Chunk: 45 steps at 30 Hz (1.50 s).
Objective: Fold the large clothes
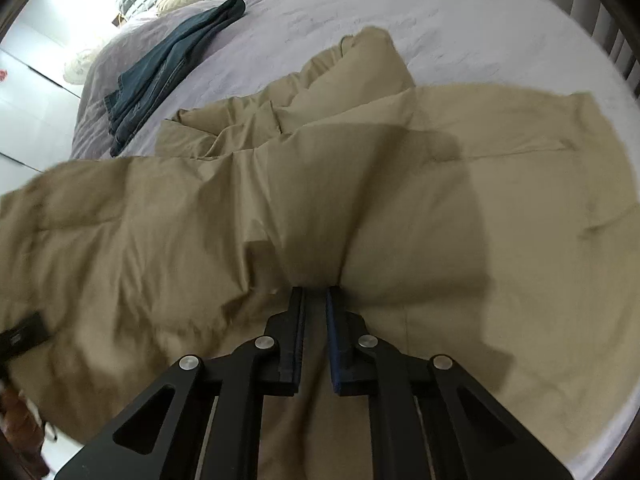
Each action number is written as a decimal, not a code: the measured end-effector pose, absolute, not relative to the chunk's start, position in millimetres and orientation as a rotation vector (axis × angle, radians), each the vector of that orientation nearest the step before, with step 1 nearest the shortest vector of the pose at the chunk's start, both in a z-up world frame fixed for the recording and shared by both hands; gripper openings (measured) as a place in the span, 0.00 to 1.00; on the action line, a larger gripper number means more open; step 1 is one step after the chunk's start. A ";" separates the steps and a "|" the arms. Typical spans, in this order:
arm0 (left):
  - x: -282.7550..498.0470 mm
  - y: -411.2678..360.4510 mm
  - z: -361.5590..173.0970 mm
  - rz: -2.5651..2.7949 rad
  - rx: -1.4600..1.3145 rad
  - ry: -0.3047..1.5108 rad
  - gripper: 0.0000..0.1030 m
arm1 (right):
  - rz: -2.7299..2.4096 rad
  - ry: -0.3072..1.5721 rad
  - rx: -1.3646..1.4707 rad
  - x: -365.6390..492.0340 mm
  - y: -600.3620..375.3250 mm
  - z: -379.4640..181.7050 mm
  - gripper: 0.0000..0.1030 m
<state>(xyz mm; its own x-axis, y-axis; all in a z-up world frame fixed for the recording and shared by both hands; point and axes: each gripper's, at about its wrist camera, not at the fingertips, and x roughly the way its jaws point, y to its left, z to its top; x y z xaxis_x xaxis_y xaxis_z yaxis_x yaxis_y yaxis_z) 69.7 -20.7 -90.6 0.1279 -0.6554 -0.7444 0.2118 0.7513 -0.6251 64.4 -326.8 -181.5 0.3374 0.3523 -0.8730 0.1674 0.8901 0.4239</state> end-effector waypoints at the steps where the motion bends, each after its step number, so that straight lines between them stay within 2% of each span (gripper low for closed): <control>1: 66.7 -33.6 -79.5 -0.649 -0.403 1.293 0.26 | 0.138 1.236 0.510 68.4 -328.3 -187.0 0.11; 7: 50.5 -105.2 -38.9 -0.643 -0.341 1.262 0.26 | 0.206 1.236 0.585 85.6 -334.2 -212.4 0.06; 13: 47.1 -209.5 -15.4 -0.586 -0.192 1.263 0.26 | 0.264 1.242 0.713 92.4 -348.9 -229.7 0.03; 18: 52.0 -254.5 -15.6 -0.596 -0.173 1.286 0.27 | 0.225 1.230 0.834 66.6 -399.4 -213.3 0.03; 19: 50.3 -261.0 -17.7 -0.600 -0.170 1.293 0.27 | 0.214 1.220 0.845 59.7 -408.2 -209.1 0.07; 21: 54.8 -281.0 -24.7 -0.607 -0.149 1.318 0.27 | 0.167 1.190 0.854 37.9 -432.8 -196.5 0.07; 24: 56.6 -313.9 -40.7 -0.681 -0.149 1.368 0.40 | 0.086 1.167 0.868 -0.2 -464.4 -188.4 0.07; 26: 58.8 -330.1 -51.2 -0.741 -0.169 1.400 0.59 | 0.033 1.169 0.872 -23.2 -479.7 -186.1 0.08; 27: 60.4 -340.7 -57.1 -0.789 -0.174 1.423 0.63 | 0.013 1.167 0.869 -36.1 -484.6 -184.4 0.09; 29: 63.2 -355.2 -65.2 -0.876 -0.173 1.457 0.74 | -0.012 1.167 0.858 -55.9 -489.3 -180.9 0.26; 31: 67.4 -368.3 -70.5 -0.971 -0.167 1.490 0.75 | -0.025 1.151 0.845 -80.5 -489.2 -173.8 0.78; 32: 69.8 -374.1 -72.8 -1.031 -0.159 1.509 0.75 | -0.021 1.137 0.844 -88.4 -487.7 -170.5 0.81; 39: 85.2 -391.5 -83.8 -1.113 -0.124 1.536 0.75 | 0.108 1.072 0.825 -148.9 -452.2 -138.3 0.81; 45: 67.3 -414.3 -98.1 -1.096 -0.039 1.504 0.75 | 0.070 1.031 0.819 -135.6 -439.4 -132.5 0.81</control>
<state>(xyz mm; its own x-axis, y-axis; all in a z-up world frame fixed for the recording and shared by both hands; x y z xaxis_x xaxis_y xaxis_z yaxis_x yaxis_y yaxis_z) 67.3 -414.3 -98.1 -0.2861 -0.5858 -0.7583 0.5424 0.5534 -0.6321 -135.6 -439.4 -132.5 0.5392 0.4161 -0.7322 0.3130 0.7081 0.6329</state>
